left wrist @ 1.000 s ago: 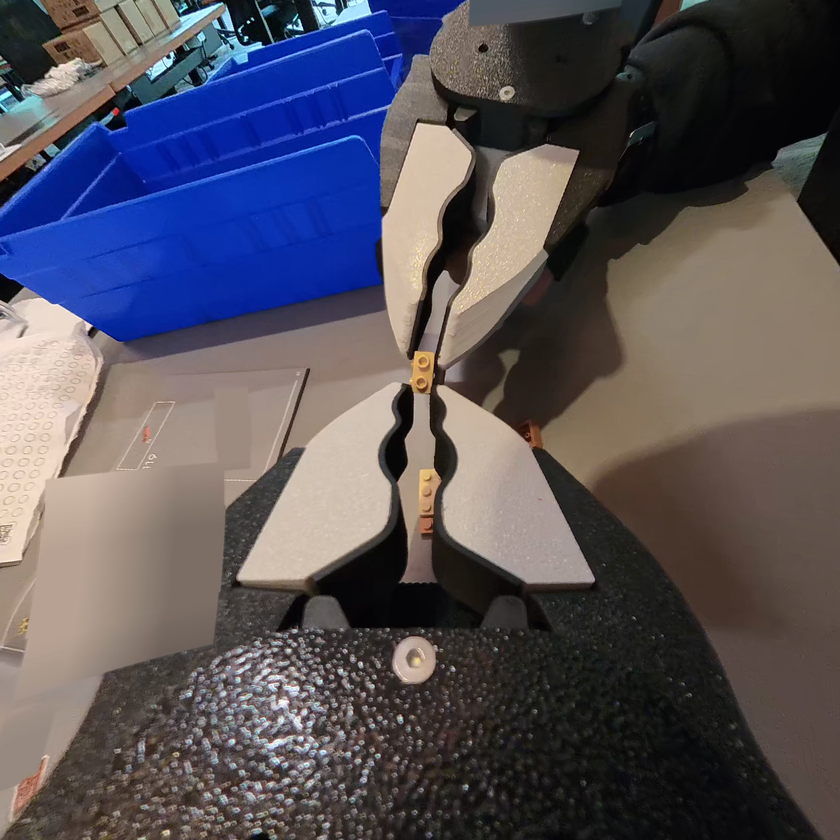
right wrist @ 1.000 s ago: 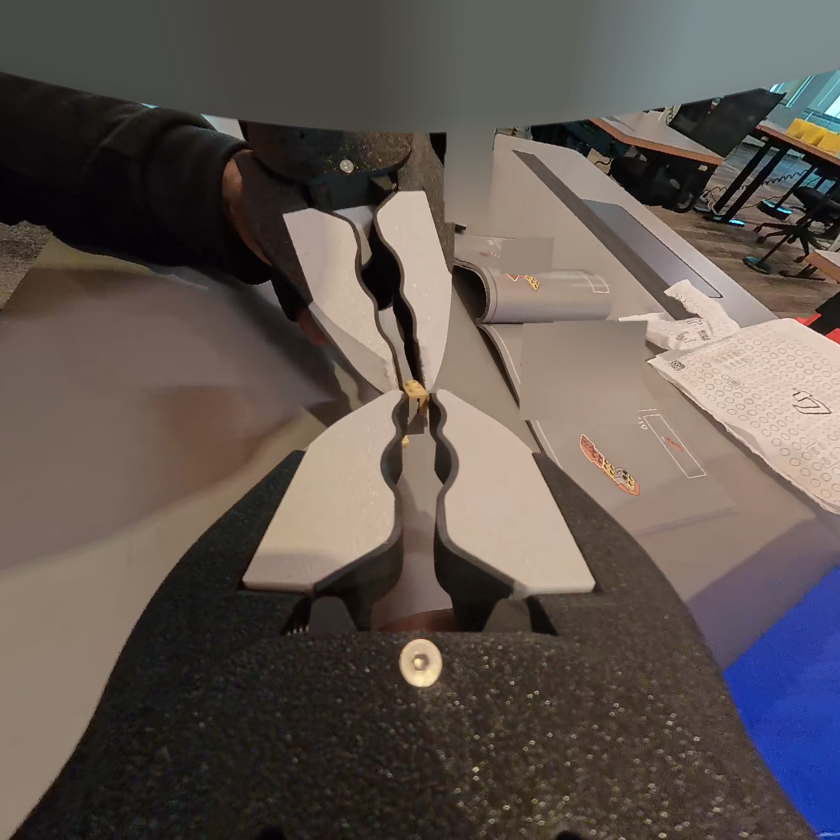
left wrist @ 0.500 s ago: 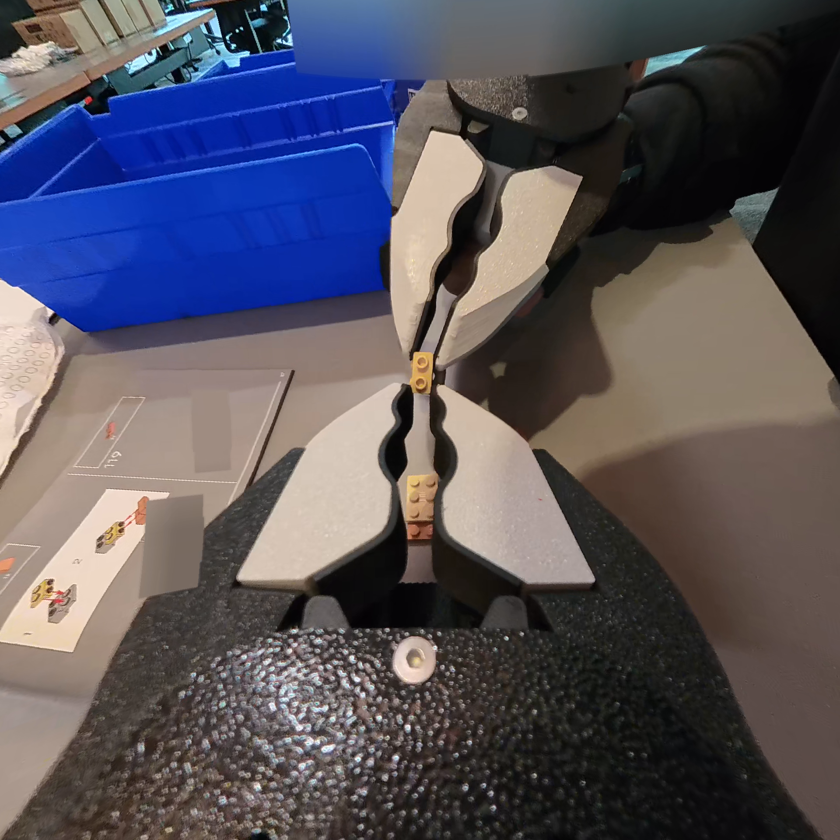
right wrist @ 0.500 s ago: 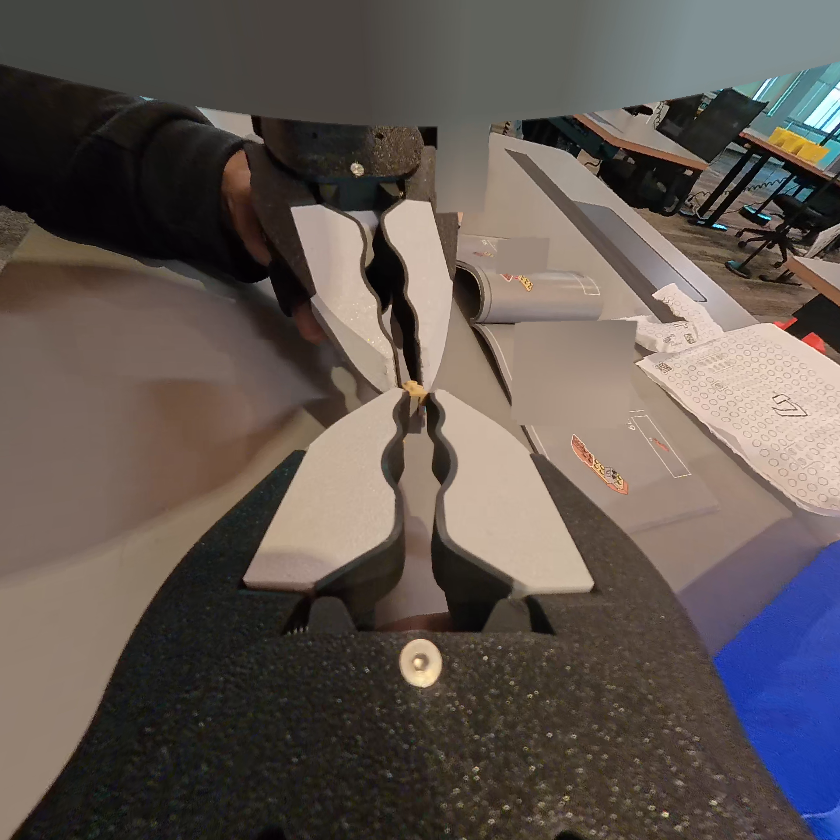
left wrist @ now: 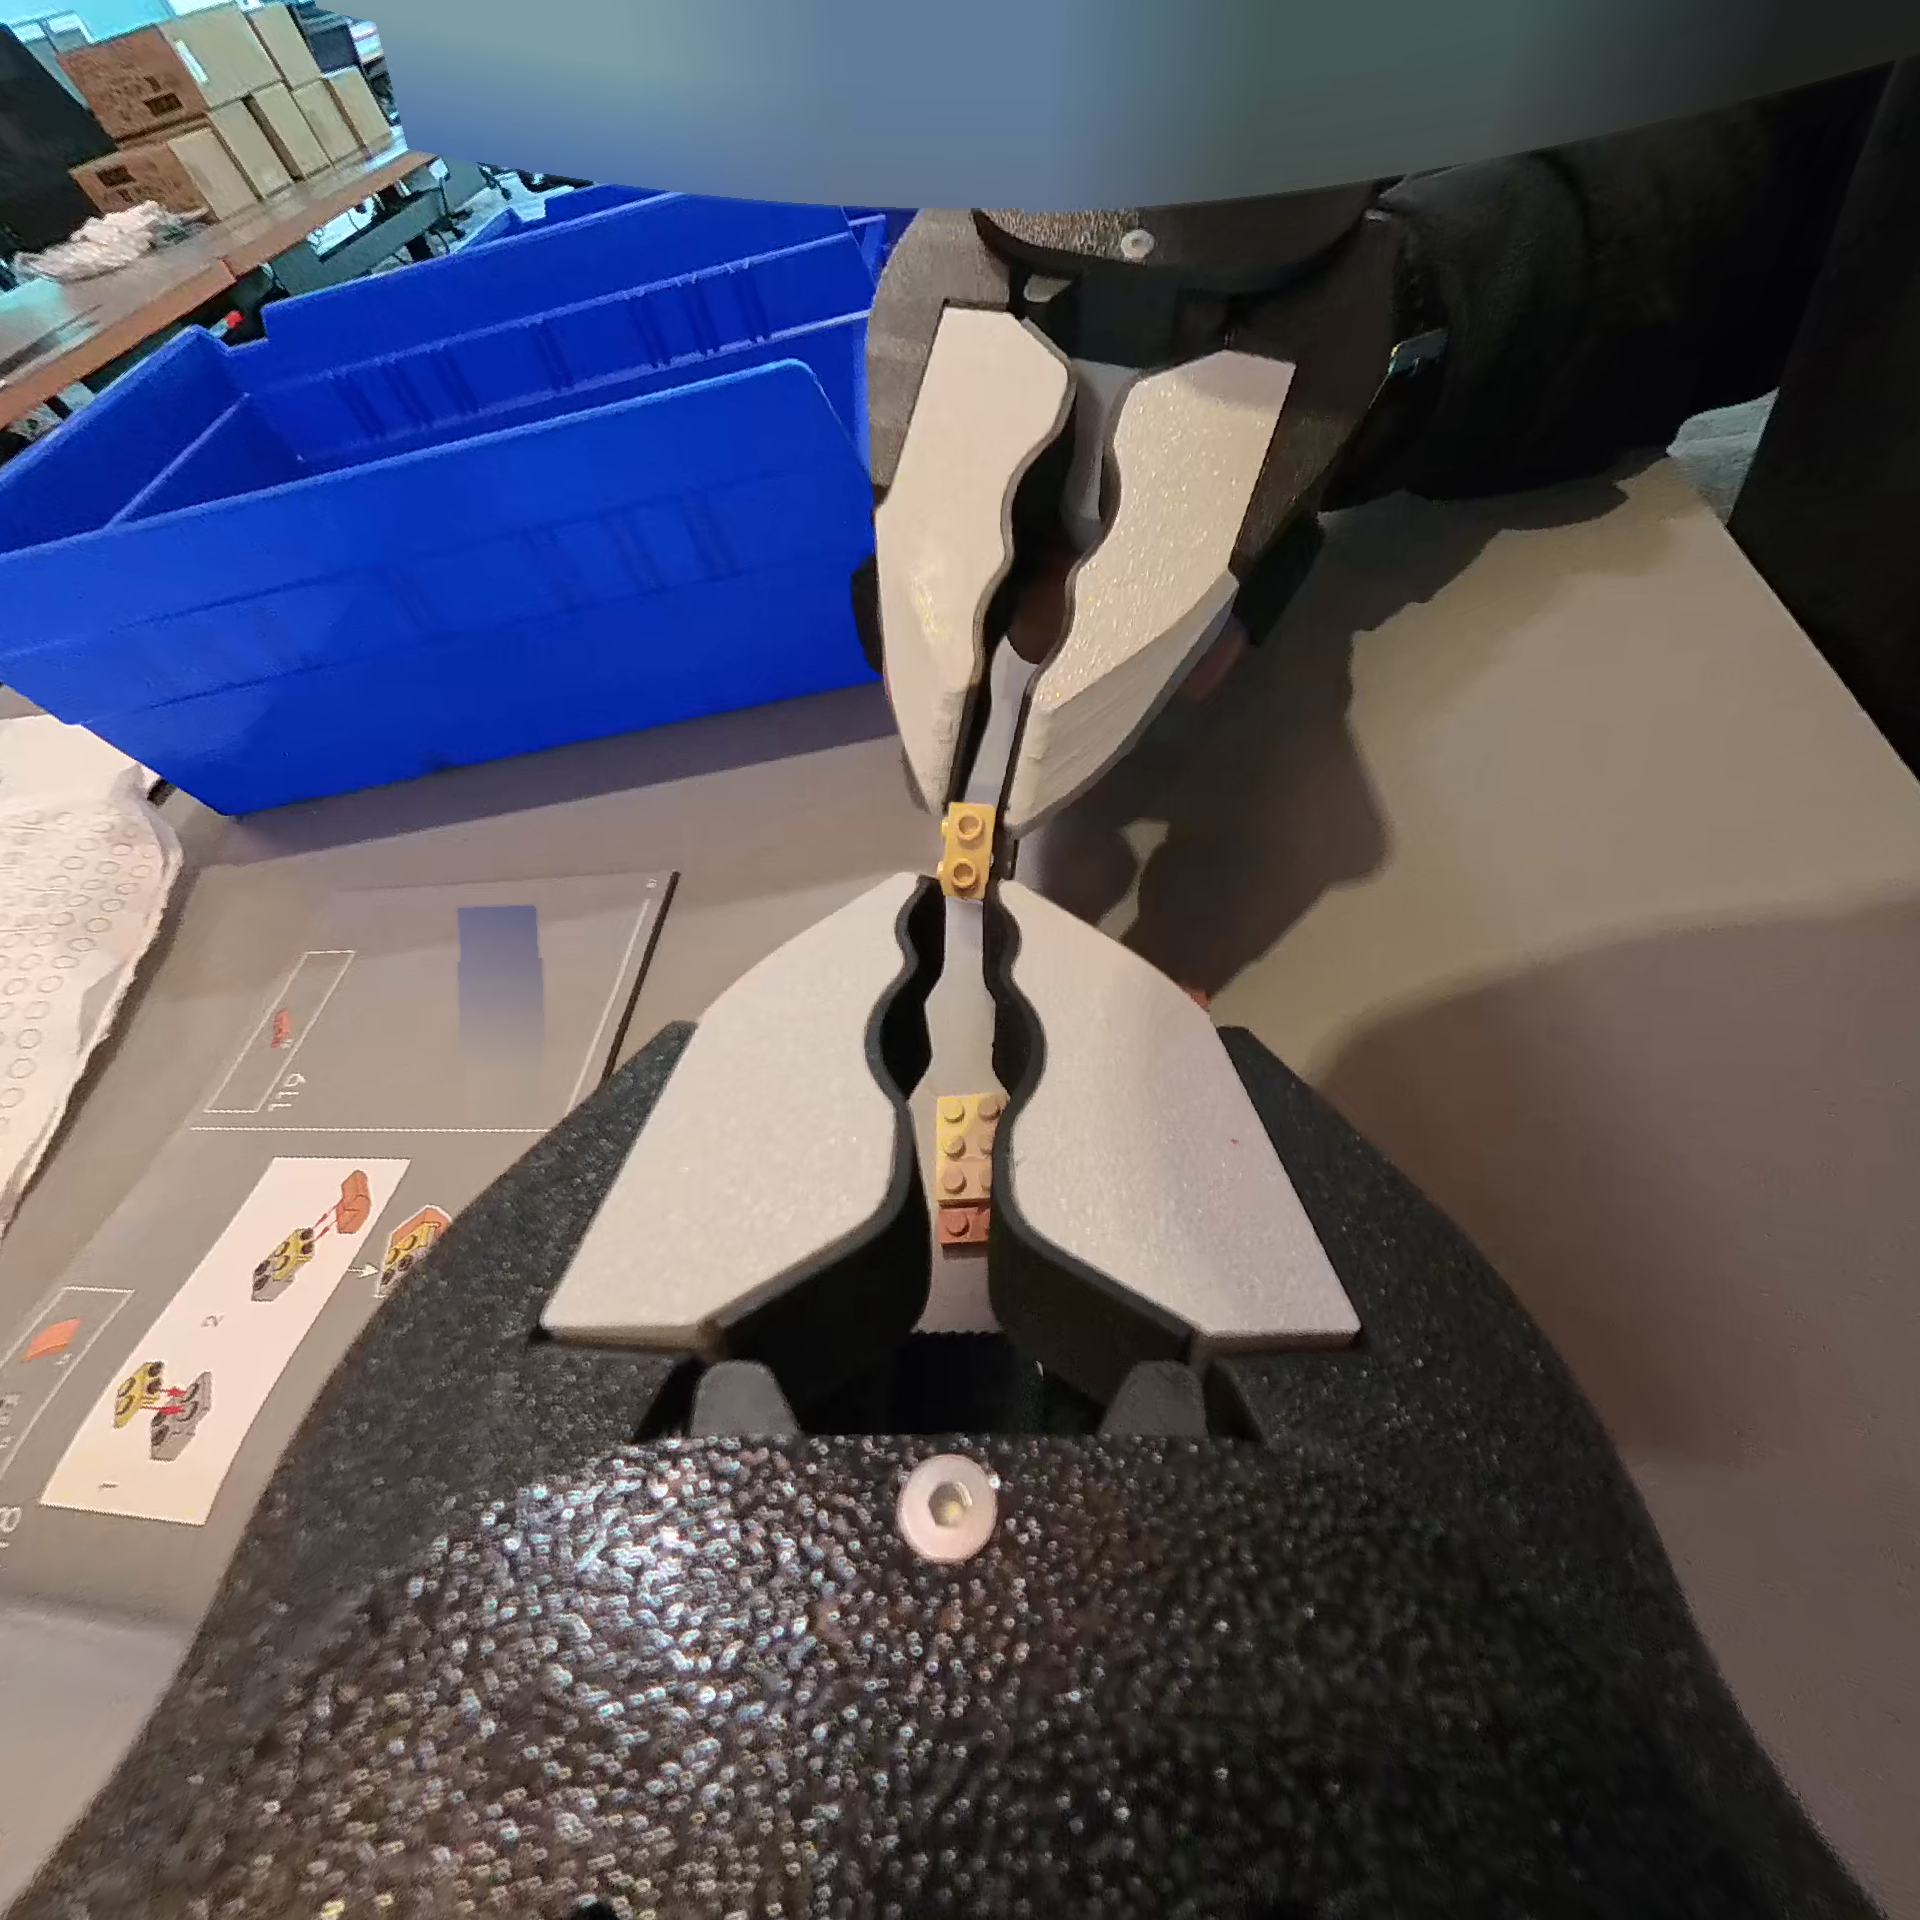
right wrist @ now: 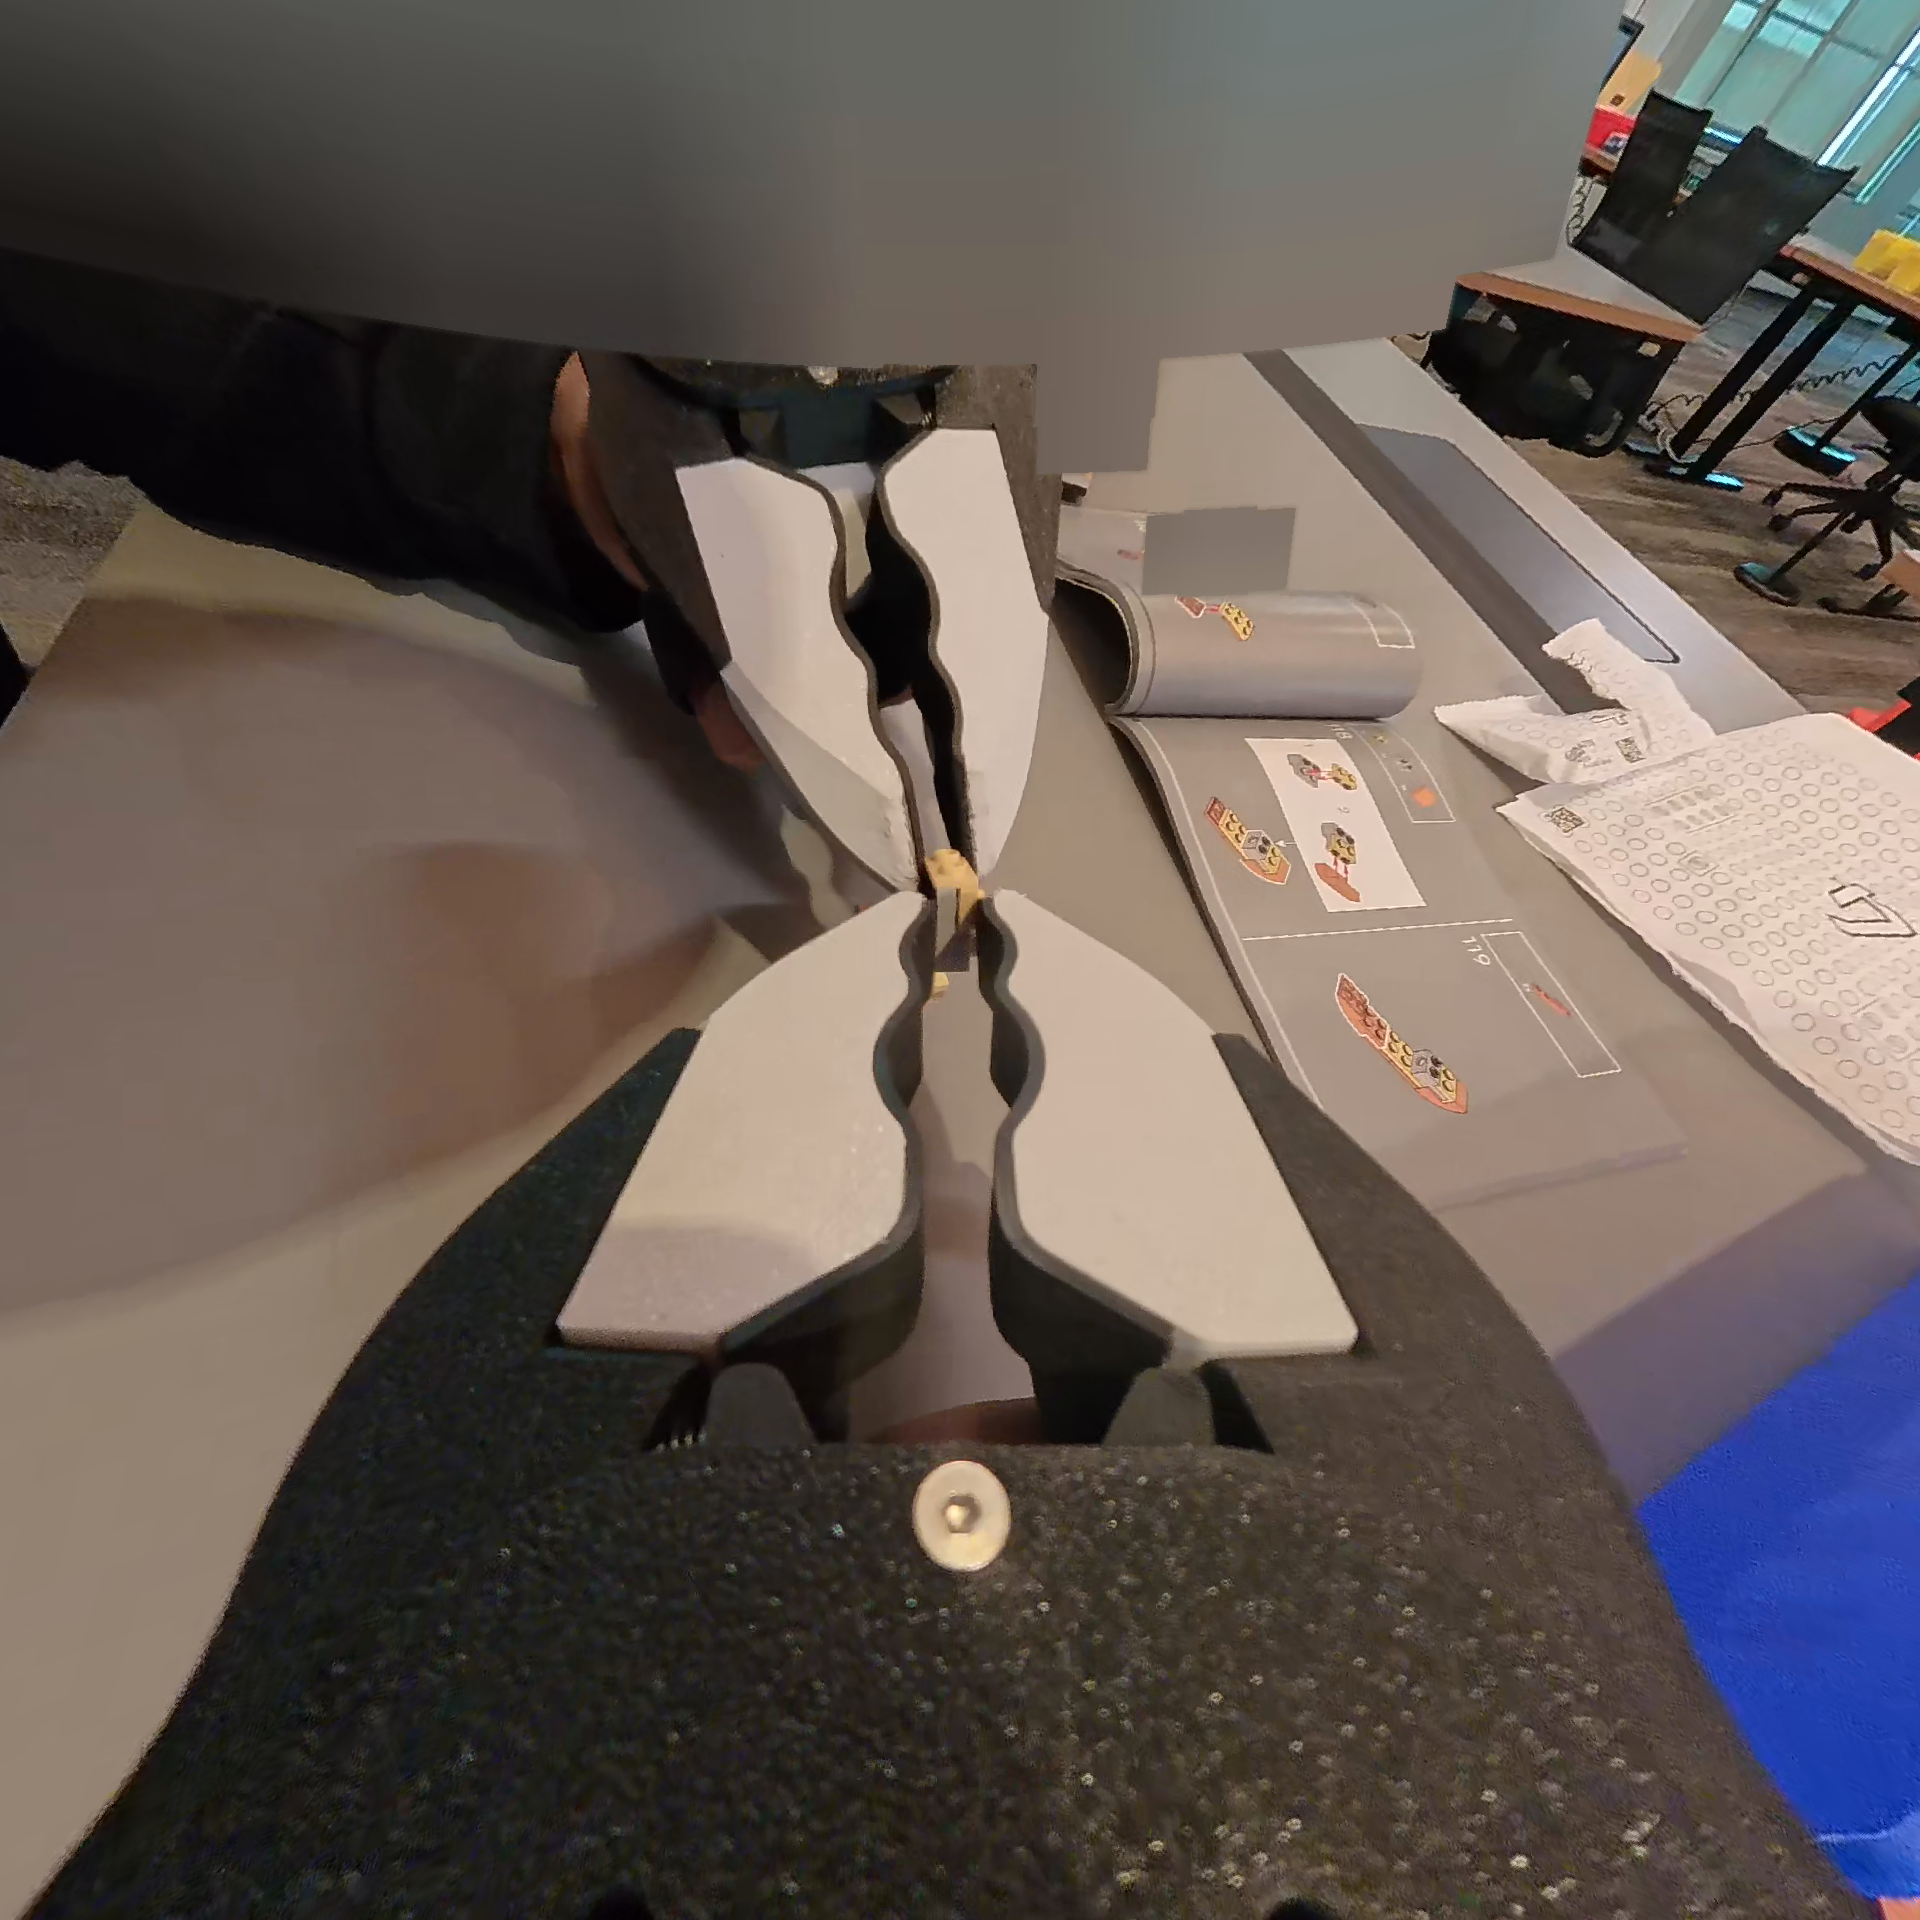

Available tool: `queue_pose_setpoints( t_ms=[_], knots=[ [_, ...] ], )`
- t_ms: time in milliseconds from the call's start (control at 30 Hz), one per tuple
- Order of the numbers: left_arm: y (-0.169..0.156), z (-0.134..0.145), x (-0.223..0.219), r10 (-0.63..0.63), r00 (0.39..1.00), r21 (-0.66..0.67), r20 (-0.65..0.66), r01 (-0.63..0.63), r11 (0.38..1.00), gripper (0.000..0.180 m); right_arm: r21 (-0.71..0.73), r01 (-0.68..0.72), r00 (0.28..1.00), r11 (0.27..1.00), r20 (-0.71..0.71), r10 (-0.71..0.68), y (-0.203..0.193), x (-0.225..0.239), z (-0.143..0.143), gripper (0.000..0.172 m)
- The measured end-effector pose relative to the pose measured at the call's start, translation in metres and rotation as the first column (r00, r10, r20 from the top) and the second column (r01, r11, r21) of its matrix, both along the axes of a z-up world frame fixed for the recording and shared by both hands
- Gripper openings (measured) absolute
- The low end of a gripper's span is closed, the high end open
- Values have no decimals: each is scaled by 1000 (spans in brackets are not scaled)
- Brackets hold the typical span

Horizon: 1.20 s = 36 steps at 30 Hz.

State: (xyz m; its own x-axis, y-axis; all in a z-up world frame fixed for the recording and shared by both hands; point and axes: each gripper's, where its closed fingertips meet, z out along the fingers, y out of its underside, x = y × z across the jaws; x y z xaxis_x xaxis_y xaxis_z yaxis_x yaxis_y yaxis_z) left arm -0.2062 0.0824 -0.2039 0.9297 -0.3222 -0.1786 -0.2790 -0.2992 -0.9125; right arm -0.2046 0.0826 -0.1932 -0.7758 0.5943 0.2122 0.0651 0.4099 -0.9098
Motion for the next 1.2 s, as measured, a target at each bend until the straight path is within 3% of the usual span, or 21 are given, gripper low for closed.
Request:
queue_pose_setpoints(
  t_ms=[267,767,900,1100,1200],
  knots=[
    [0,-5,2,-11,999,-15,-41,10,1000,7,69,-6,1000,998,-10,7,1,2,-6,5],
    [0,-5,-1,-1,1000,-18,-17,1,1000,7,8,17,1000,1000,14,-17,1,-2,-6,6],
    [0,-7,-1,-5,999,-29,-51,3,1000,7,17,4,1000,1000,21,-4,2,-1,-8,18],
    [0,-9,2,-15,998,-43,-67,13,999,7,18,5,1000,1000,31,-5,-1,-1,-12,8],
    [1,-5,0,1,1000,-18,-16,-1,1000,7,-62,23,998,998,56,-19,1,-3,-7,7]
  ],
)
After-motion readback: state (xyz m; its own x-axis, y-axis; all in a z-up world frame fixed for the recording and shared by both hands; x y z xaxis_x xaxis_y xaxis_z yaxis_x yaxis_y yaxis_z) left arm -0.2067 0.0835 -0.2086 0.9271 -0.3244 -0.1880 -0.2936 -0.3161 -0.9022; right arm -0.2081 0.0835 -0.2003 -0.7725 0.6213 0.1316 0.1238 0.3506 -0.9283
